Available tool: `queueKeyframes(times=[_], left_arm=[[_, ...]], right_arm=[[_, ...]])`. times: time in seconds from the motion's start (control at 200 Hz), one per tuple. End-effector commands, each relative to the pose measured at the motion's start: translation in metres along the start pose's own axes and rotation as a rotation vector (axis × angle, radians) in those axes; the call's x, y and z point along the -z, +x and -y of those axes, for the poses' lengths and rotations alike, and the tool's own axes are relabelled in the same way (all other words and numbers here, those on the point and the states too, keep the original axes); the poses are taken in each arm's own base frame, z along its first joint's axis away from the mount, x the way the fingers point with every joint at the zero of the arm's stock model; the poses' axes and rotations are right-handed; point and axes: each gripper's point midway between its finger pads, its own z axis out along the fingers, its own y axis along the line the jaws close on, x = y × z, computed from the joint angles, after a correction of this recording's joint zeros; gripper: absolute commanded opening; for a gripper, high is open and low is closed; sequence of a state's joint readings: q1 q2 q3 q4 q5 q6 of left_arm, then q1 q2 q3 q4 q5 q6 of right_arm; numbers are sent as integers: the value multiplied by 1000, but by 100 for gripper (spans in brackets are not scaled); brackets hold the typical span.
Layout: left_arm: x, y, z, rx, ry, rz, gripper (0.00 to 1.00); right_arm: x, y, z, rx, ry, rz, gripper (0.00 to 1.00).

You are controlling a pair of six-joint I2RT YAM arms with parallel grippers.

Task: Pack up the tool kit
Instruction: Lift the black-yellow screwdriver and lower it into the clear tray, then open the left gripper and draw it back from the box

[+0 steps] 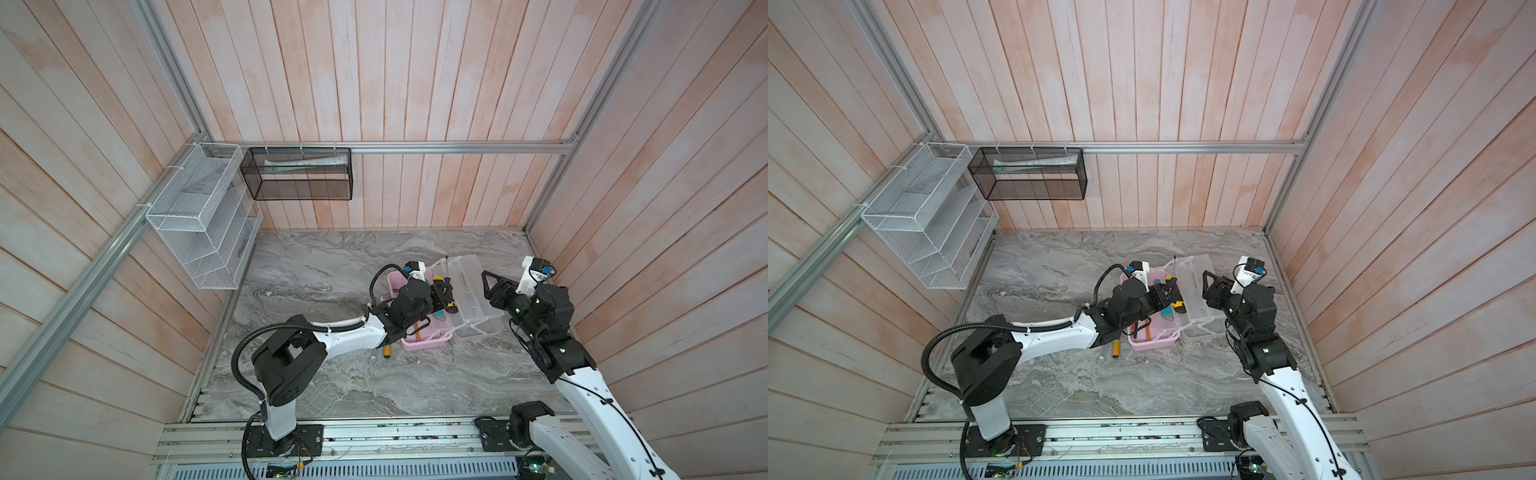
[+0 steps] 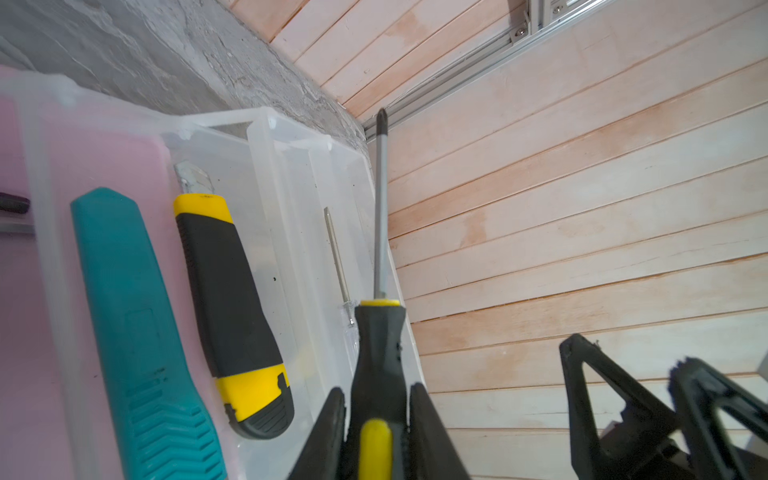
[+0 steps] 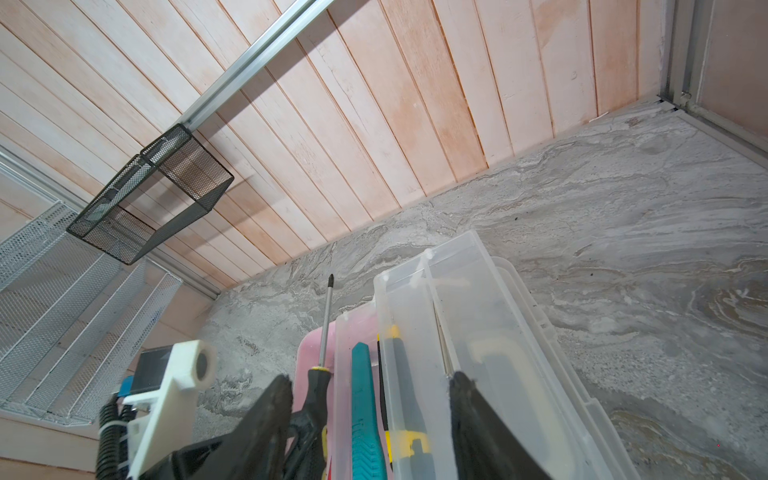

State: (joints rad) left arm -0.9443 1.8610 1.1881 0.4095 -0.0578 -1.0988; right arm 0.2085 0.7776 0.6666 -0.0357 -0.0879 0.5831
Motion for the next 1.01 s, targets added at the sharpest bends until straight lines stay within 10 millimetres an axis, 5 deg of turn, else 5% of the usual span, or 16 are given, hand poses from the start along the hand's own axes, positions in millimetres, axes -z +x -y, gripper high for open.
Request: queueKeyframes(times=[0.0,0.83,1.0], left_arm=[[-10,2,24,66,97,12,0],[-38,20,-2,136,-19,17,0],[-40,19,-5,137,-39,18,18]], right_arm=[[0,9,2,-3,-7,-29,60],[5,20,6,-4,-18,-46,60],[3,23,7,-11,-20,-52,60]])
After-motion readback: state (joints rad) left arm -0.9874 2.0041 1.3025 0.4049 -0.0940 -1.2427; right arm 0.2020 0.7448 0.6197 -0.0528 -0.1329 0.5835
